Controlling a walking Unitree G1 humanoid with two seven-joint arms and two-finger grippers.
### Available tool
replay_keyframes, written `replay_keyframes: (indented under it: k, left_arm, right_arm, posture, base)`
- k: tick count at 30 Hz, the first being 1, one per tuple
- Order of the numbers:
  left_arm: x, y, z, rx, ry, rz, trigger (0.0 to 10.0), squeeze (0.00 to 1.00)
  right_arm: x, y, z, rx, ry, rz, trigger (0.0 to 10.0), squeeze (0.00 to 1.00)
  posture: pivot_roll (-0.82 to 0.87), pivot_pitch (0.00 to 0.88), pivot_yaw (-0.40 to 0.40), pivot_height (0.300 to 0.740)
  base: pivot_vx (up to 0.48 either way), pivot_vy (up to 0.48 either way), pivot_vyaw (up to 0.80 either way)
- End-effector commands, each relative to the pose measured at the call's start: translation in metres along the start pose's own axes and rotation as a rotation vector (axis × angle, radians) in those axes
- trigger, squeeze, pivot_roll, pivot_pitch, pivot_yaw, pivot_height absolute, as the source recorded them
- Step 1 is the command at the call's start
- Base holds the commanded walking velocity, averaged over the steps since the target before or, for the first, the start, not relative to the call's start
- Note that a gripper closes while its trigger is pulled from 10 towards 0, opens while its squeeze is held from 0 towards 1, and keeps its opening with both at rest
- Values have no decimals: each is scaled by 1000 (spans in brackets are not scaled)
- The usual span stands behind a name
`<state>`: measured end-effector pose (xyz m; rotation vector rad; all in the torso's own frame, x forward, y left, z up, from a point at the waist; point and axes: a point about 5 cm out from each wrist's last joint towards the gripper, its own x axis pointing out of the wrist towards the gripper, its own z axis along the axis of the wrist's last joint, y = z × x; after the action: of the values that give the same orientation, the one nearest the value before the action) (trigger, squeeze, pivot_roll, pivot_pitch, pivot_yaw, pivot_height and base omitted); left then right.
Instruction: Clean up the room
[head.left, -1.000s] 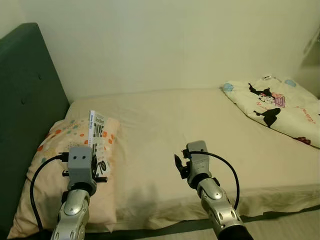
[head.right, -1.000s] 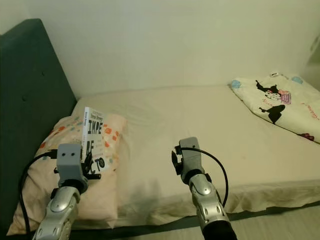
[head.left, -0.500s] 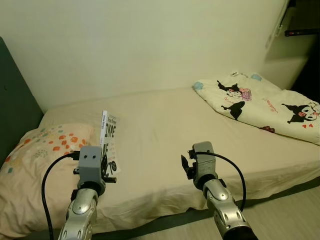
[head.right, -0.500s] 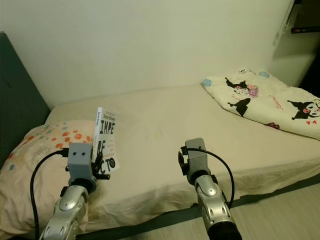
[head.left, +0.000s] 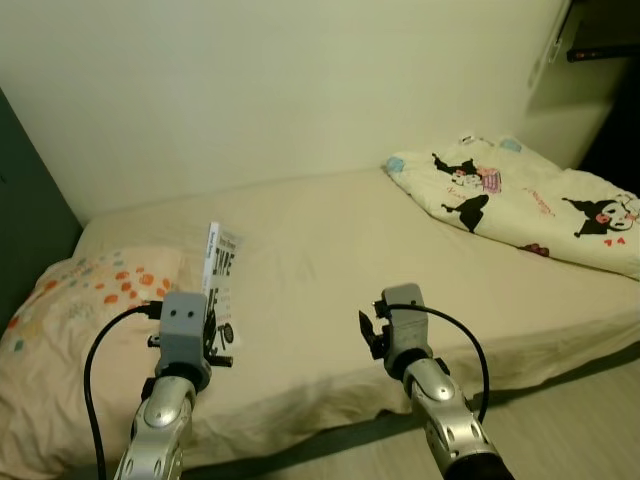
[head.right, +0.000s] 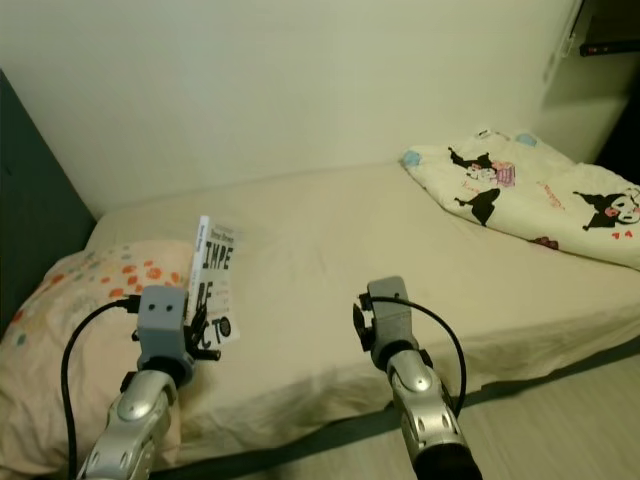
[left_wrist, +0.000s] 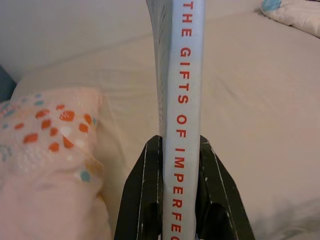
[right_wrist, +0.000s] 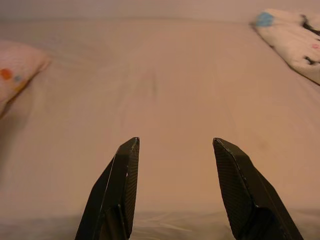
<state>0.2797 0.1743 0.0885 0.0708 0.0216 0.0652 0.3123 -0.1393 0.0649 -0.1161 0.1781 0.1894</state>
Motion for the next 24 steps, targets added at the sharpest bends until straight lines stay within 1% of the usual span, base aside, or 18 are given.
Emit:
replay_keyframes:
  k: [1, 2, 5, 6, 11, 14, 17, 18, 20, 23, 24]
  left_arm:
    - [1, 10, 10, 10, -67, 60, 10000, 0]
    - [1, 13, 12, 11, -83, 85, 10000, 0]
    - [1, 16, 13, 5, -90, 105, 10000, 0]
    - [1, 20, 15, 4, -96, 126, 10000, 0]
    - [-1, 22, 14, 5, -89, 130, 10000, 0]
    - [-3, 20, 11, 2, -74, 120, 10000, 0]
    - [-4, 17, 5, -4, -40, 96, 10000, 0]
    - [-5, 11, -3, -19, 11, 51, 10000, 0]
    - [-6, 9, -5, -26, 15, 34, 10000, 0]
    - [-8, 6, -8, -66, 31, 17, 10000, 0]
    - [-8, 6, -8, -63, 32, 14, 10000, 0]
  right_arm:
    - [-1, 4, -4, 22, 6, 5, 10000, 0]
    - [-1, 4, -4, 24, 4, 5, 10000, 0]
    - [-1, 4, -3, 26, 2, 5, 10000, 0]
    - [-1, 5, -2, 33, -7, 12, 10000, 0]
    - [-1, 6, 0, 39, -12, 17, 10000, 0]
    - [-1, 6, 0, 38, -12, 17, 10000, 0]
    - [-1, 5, -1, 40, -7, 9, 10000, 0]
    - [-1, 4, -1, 40, -3, 2, 10000, 0]
    - [-1, 3, -1, 40, -3, 0, 10000, 0]
    - [-1, 2, 0, 44, -7, -3, 10000, 0]
    - [-1, 2, 0, 43, -6, -3, 10000, 0]
  posture:
    - [-55, 41, 6, 740]
    - [-55, 41, 6, 740]
    - [-55, 41, 6, 740]
    - [-53, 46, 2, 740]
    - [-53, 46, 2, 740]
    - [-50, 48, -2, 740]
    - [-50, 48, -2, 740]
    - [-51, 50, -2, 730]
    - [-51, 50, -2, 725]
    - [-55, 51, 0, 705]
    - [-55, 50, 0, 700]
  base:
    - [0, 0, 0]
    - [0, 0, 0]
    - [0, 0, 0]
    - [0, 0, 0]
    - [0, 0, 0]
    - [0, 0, 0]
    - [0, 0, 0]
    - [0, 0, 0]
    - [0, 0, 0]
    - [0, 0, 0]
    - [0, 0, 0]
